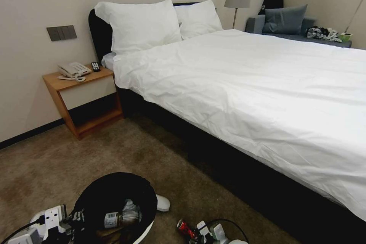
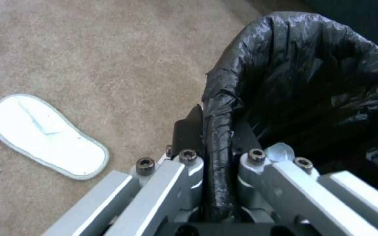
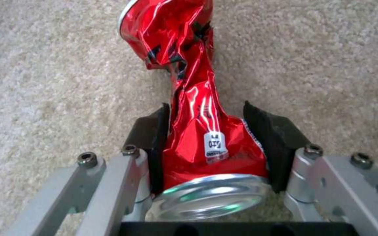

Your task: Pick up the trash bin, then pick up the garbage from the floor and place it into the trash bin.

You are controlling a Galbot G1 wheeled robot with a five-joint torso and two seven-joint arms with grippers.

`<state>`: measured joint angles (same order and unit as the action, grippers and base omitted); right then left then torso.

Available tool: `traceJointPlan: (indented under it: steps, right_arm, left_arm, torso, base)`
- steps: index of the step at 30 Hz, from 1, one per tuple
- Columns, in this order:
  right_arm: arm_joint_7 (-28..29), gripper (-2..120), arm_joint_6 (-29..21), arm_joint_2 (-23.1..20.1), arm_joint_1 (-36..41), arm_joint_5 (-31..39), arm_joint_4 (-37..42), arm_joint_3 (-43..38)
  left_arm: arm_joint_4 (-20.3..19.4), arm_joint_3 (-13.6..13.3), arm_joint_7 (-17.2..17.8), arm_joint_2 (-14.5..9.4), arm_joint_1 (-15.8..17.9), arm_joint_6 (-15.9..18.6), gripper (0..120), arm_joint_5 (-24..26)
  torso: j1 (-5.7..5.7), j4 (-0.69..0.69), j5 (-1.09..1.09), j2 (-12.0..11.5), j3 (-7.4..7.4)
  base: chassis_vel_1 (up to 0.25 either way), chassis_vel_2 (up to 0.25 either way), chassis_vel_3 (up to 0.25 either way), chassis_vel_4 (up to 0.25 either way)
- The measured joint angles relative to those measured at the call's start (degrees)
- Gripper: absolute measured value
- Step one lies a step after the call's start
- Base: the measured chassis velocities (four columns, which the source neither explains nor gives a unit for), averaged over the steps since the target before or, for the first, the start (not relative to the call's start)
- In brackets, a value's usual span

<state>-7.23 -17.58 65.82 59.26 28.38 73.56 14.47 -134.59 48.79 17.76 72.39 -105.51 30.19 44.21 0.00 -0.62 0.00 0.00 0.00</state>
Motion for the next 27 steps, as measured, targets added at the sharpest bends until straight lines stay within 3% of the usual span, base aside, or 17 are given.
traceJointPlan:
  steps: [12,17,27]
  right_arm:
    - [-0.2,42,1.2,-1.6,1.8,-0.7,5.2,-3.8]
    - [-1.4,42,7.1,-4.2,5.0,1.4,17.6,-15.2]
    - [-4.2,42,10.6,-6.0,6.3,7.2,32.8,-20.5]
  left_arm:
    - [-0.1,-0.1,-0.1,-0.4,-0.4,0.0,4,0.1]
    - [-0.4,-0.3,-0.1,-1.7,-0.8,0.1,4,0.5]
    - [-0.6,-0.9,0.0,-2.1,-0.5,0.4,4,0.7]
  torso:
    - [0.00,0.00,0.01,0.0,0.00]
    - [0.00,0.00,-0.01,0.0,0.00]
    - [0.00,-0.01,0.00,0.0,0.00]
  base:
    - [0.000,0.000,0.000,0.000]
    - [0.000,0.000,0.000,0.000]
    - [0.000,0.000,0.000,0.000]
